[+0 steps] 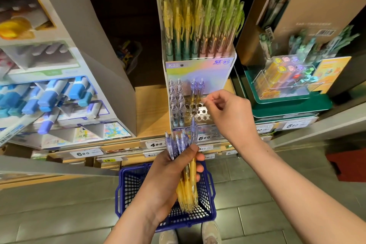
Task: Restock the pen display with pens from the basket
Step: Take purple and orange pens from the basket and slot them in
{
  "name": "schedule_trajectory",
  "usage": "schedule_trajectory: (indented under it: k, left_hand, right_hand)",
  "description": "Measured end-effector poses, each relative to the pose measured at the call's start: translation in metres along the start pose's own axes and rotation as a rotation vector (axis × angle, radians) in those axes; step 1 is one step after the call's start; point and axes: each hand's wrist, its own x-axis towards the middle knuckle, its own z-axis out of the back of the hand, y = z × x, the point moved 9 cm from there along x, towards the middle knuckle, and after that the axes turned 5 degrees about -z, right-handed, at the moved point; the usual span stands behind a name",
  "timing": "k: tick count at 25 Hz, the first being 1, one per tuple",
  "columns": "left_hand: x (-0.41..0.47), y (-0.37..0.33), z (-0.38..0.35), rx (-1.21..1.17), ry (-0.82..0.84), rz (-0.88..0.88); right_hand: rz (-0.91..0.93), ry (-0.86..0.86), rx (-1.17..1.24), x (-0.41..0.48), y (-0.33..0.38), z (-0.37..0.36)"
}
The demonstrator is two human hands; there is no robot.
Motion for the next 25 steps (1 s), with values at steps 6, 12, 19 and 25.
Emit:
schedule_trajectory:
  k: [6, 12, 19, 25]
  left_hand:
    - [0.005, -0.007, -0.005, 0.001, 0.041, -0.052]
    - [0.008, 0.003, 0.0, -0.07, -0.03, 0.001]
    - [0.012, 0.007, 0.006, -0.058, -0.06, -0.007]
    - [0.013, 0.004, 0.006, -0.039, -0.048, -0.021]
  right_hand:
    - [-0.396, 0.623, 0.432, -0.058, -0.014, -0.034]
    - [-0.494, 0.47, 0.85, -0.034, -0.016, -0.018]
    - [-0.134, 0.01, 0.598, 0.014, 0.011, 0.032]
    - [0.005, -0.074, 0.293, 0.011, 0.018, 0.016]
